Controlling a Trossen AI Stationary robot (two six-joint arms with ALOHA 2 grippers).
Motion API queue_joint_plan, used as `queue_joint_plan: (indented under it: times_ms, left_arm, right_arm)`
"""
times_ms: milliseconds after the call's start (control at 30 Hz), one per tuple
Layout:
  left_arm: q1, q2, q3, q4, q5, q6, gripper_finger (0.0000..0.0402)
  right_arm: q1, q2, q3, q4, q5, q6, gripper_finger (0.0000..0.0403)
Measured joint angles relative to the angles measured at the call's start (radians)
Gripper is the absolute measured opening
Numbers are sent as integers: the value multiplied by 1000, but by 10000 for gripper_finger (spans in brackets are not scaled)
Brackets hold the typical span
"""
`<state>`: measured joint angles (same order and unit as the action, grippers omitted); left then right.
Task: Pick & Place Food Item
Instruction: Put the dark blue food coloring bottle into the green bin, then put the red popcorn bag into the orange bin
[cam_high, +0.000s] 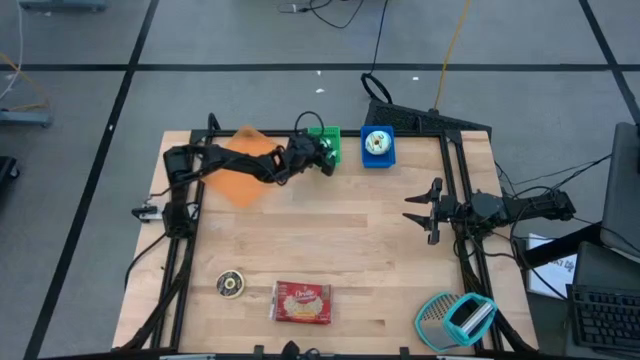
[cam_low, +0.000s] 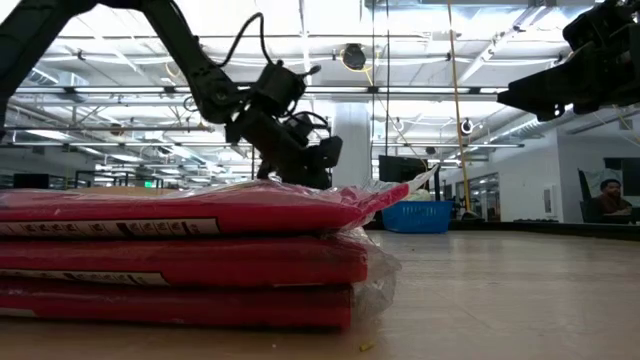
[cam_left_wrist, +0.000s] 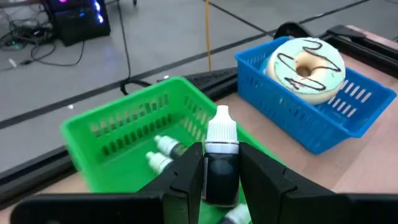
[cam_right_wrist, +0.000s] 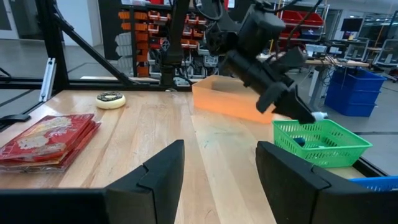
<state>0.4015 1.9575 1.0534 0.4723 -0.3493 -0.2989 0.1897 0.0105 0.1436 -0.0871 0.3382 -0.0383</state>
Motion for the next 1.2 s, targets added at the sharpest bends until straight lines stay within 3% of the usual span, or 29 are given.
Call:
queue_joint_plan:
  times_ms: [933, 1200]
  left_arm:
    - [-1, 18, 3, 2, -19, 3, 99]
    - [-1, 18, 2, -6, -11, 3, 172]
  right_arm:
    - [0, 0, 0, 0, 0, 0, 187]
    - [0, 0, 0, 0, 0, 0, 187]
